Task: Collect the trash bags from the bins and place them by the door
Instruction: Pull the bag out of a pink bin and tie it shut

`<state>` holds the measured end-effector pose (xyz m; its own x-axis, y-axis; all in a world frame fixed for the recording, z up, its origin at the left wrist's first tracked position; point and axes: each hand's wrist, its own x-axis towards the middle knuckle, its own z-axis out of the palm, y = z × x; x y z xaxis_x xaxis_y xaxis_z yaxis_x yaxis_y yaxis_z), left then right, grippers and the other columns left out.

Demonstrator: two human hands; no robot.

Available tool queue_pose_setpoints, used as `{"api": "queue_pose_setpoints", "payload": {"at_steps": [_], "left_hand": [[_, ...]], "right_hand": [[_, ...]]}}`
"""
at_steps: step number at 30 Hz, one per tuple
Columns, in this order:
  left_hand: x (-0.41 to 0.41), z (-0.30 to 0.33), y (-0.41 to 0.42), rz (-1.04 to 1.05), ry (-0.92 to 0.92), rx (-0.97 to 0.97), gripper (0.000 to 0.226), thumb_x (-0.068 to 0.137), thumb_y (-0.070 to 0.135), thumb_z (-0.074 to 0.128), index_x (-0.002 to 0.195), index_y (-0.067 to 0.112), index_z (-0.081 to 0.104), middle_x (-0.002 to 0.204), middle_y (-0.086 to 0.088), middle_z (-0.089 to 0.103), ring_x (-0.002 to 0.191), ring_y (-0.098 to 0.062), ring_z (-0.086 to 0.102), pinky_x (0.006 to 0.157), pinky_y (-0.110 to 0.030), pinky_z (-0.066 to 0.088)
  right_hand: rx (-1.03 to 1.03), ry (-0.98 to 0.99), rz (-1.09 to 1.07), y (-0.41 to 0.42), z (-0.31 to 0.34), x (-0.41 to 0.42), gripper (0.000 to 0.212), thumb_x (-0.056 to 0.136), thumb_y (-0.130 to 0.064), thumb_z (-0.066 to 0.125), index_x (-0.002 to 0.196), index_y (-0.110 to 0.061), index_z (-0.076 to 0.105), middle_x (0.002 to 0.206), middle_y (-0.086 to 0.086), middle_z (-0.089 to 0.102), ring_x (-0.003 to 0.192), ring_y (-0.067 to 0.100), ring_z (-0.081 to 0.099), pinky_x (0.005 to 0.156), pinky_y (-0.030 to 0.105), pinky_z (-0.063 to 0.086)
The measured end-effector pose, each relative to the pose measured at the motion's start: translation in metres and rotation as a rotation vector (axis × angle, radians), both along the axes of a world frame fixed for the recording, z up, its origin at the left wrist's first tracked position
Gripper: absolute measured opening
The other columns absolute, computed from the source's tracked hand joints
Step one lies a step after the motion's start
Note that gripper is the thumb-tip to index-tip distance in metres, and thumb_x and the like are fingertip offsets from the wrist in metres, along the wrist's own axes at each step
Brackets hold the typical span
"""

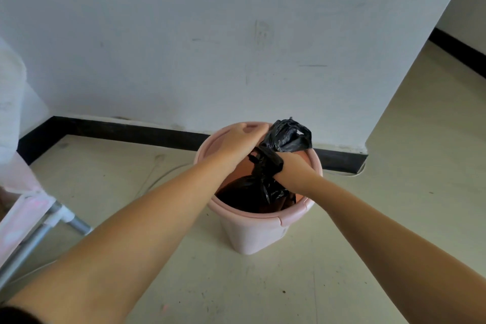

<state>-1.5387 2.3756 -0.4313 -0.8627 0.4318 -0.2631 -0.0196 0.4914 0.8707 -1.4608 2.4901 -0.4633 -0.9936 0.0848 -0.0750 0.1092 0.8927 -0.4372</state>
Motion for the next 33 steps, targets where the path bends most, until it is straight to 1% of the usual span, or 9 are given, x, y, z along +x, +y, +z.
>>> {"api": "queue_pose_setpoints", "payload": {"at_steps": [2,6,10,14,16,19,23,28,33], "left_hand": [[-0.006,-0.002,0.019,-0.093,-0.092,-0.140,0.080,0.072,0.061,0.062,0.139,0.023,0.042,0.134,0.008,0.051,0.123,-0.020,0.050,0.090,-0.032,0.045],[-0.007,-0.015,0.046,-0.166,0.040,-0.310,0.022,0.087,0.013,0.055,0.107,0.006,0.056,0.089,-0.007,0.053,0.073,-0.019,0.052,0.052,-0.022,0.030],[-0.017,-0.026,0.041,0.025,0.005,-0.149,0.032,0.089,0.001,0.041,0.116,0.007,0.056,0.092,-0.013,0.059,0.074,-0.024,0.052,0.059,-0.029,0.039],[-0.008,-0.027,0.008,-0.106,-0.041,0.023,0.023,0.086,0.003,0.047,0.077,0.015,0.064,0.078,-0.006,0.064,0.078,-0.024,0.058,0.069,-0.027,0.043],[-0.003,-0.020,-0.003,-0.199,-0.075,0.084,0.025,0.086,0.005,0.048,0.089,0.015,0.071,0.093,-0.013,0.070,0.090,-0.023,0.063,0.081,-0.028,0.046],[-0.002,-0.010,-0.019,-0.217,-0.046,0.099,0.020,0.090,0.020,0.049,0.097,0.022,0.068,0.099,-0.004,0.068,0.100,-0.018,0.061,0.089,-0.030,0.044],[-0.005,-0.010,-0.055,0.207,0.226,-0.107,0.047,0.090,0.042,0.055,0.131,0.020,0.048,0.130,-0.005,0.055,0.116,-0.023,0.054,0.091,-0.032,0.040],[0.023,-0.043,-0.109,0.364,-0.700,0.210,0.043,0.087,0.014,0.065,0.126,0.006,0.050,0.111,-0.022,0.065,0.095,-0.036,0.068,0.077,-0.051,0.058],[0.018,-0.059,-0.104,0.494,-0.781,0.397,0.045,0.083,-0.002,0.055,0.126,0.007,0.045,0.130,-0.025,0.050,0.112,-0.047,0.056,0.069,-0.060,0.056]], "right_hand": [[0.141,-0.056,0.096,-0.004,0.000,0.003,0.037,0.094,-0.004,0.036,0.062,-0.023,0.035,0.064,-0.008,0.037,0.060,0.011,0.037,0.064,0.026,0.033],[0.117,-0.061,0.090,0.001,-0.006,0.006,0.024,0.093,-0.007,0.038,0.076,-0.013,0.054,0.079,-0.003,0.043,0.073,0.015,0.043,0.069,0.026,0.038],[-0.094,0.193,-0.211,0.019,-0.022,0.016,0.010,0.083,-0.012,0.051,0.080,-0.019,0.058,0.109,0.005,0.052,0.108,0.027,0.049,0.094,0.036,0.044],[-0.304,0.181,-0.231,0.015,-0.014,0.013,0.080,0.080,-0.021,0.064,0.147,-0.016,0.019,0.151,0.009,0.024,0.137,0.029,0.030,0.111,0.034,0.028],[-0.353,0.039,-0.070,0.005,-0.006,0.005,0.083,0.083,-0.021,0.062,0.149,-0.024,0.011,0.132,0.007,0.051,0.117,0.024,0.052,0.098,0.031,0.041],[-0.107,0.025,-0.059,-0.002,0.001,-0.006,0.032,0.091,-0.016,0.048,0.122,-0.020,0.053,0.090,-0.003,0.060,0.081,0.018,0.055,0.074,0.031,0.040],[-0.161,0.178,-0.321,0.000,0.014,-0.008,0.032,0.089,-0.004,0.045,0.117,-0.008,0.061,0.105,0.009,0.067,0.099,0.029,0.061,0.076,0.027,0.040],[-0.280,0.321,-0.385,-0.004,0.047,-0.012,0.021,0.087,0.000,0.042,0.097,0.000,0.061,0.091,0.017,0.066,0.085,0.033,0.058,0.075,0.037,0.048],[-0.408,0.586,-0.379,-0.005,0.097,-0.004,0.019,0.083,0.002,0.046,0.088,-0.014,0.057,0.074,-0.003,0.057,0.074,0.018,0.053,0.059,0.022,0.040]]}}
